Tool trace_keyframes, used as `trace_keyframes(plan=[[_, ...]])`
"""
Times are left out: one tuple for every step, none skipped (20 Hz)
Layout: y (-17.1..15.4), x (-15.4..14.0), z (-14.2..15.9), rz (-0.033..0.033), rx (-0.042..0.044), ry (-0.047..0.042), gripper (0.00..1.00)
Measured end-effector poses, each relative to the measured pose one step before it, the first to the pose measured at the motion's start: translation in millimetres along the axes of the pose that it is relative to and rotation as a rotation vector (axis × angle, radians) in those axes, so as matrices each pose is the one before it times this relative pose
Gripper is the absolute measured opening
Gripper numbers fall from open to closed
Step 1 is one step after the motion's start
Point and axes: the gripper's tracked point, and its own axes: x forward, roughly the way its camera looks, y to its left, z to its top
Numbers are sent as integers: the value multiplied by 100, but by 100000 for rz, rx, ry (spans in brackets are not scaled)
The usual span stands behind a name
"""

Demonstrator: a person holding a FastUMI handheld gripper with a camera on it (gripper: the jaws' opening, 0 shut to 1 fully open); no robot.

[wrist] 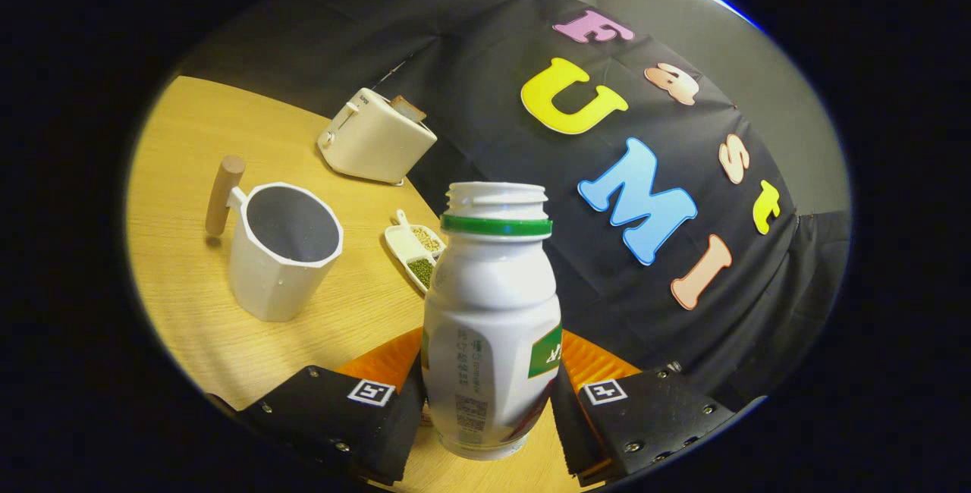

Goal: Take the bottle from table, then pour the juice into the cup, finally place the bottle on the coaster

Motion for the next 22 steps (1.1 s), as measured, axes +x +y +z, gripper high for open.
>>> trace_keyframes(plan=[[94,121,152,290,-1837,143,75],[80,76,155,234,-1884,83,75],[221,82,46,392,-2210,-104,75],[65,38,53,224,-1978,6,75],[196,-36,169,545,-2259,-140,76],[239,128,191,848,-2498,-989,75],[67,3,46,129,-2882,189,76],[-72,49,57,-99,-3023,11,75],[21,-47,197,-269,-1764,-513,75],[35,214,178,112,-1780,-308,75],[-75,84,44,-122,-935,85,76],[82,215,52,387,-564,65,76],[195,-15,-50,596,-866,125,76],[-9,84,8,232,-1755,254,76],[60,72,-31,43,-1967,331,76],[169,72,-119,135,-1512,575,76],[216,45,5,703,-1015,337,75],[17,176,-105,484,-1017,318,76],[26,32,2,258,-1179,275,76],[23,13,105,86,-1018,147,76],[68,85,-99,17,-961,315,76],[43,17,-18,-94,-1201,390,76]])
